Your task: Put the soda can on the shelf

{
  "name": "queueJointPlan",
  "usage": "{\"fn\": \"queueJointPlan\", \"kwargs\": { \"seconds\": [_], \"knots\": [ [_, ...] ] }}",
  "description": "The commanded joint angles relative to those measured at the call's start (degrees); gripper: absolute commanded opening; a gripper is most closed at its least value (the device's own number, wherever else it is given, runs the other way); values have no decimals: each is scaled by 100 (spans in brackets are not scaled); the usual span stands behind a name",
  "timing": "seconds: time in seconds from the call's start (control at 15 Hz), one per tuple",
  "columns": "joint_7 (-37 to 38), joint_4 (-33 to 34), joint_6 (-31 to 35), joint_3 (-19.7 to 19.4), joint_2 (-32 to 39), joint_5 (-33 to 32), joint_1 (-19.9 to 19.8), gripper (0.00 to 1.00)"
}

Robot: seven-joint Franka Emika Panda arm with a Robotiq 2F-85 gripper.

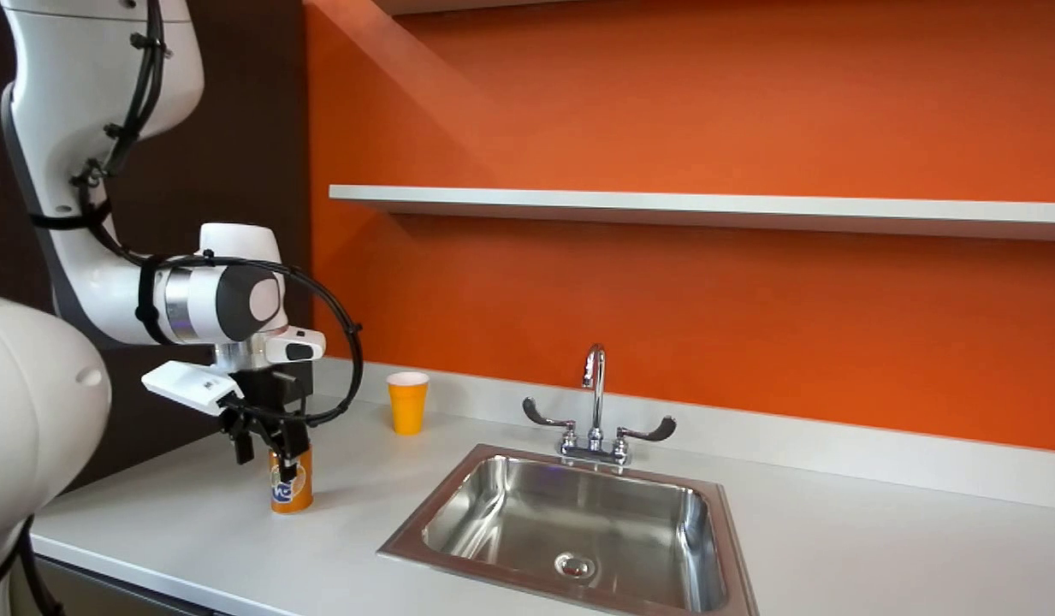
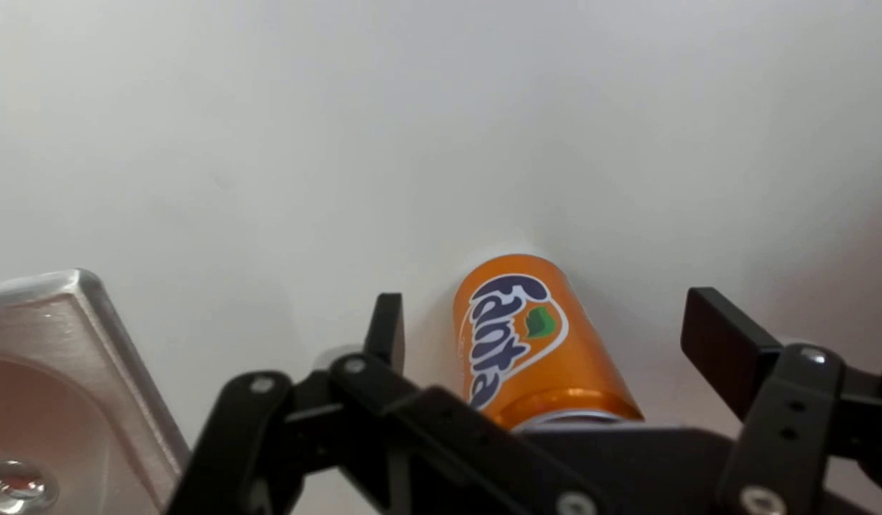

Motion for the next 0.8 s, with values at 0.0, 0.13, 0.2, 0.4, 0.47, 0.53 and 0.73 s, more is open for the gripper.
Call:
{"fn": "queueJointPlan", "kwargs": {
  "seconds": [0.0,0.13,0.2,0.4,0.47,0.53,0.73],
  "knots": [
    [578,38,275,-29,83,-477,-63,100],
    [807,49,350,-52,102,-680,-68,100],
    [916,50,389,-60,109,-770,-70,100],
    [1259,62,487,-97,145,-1087,-82,100],
    [1366,65,509,-115,154,-1180,-82,100],
    [1468,69,549,-138,165,-1272,-83,100],
    [1783,97,695,-212,224,-1558,-85,100]
  ]
}}
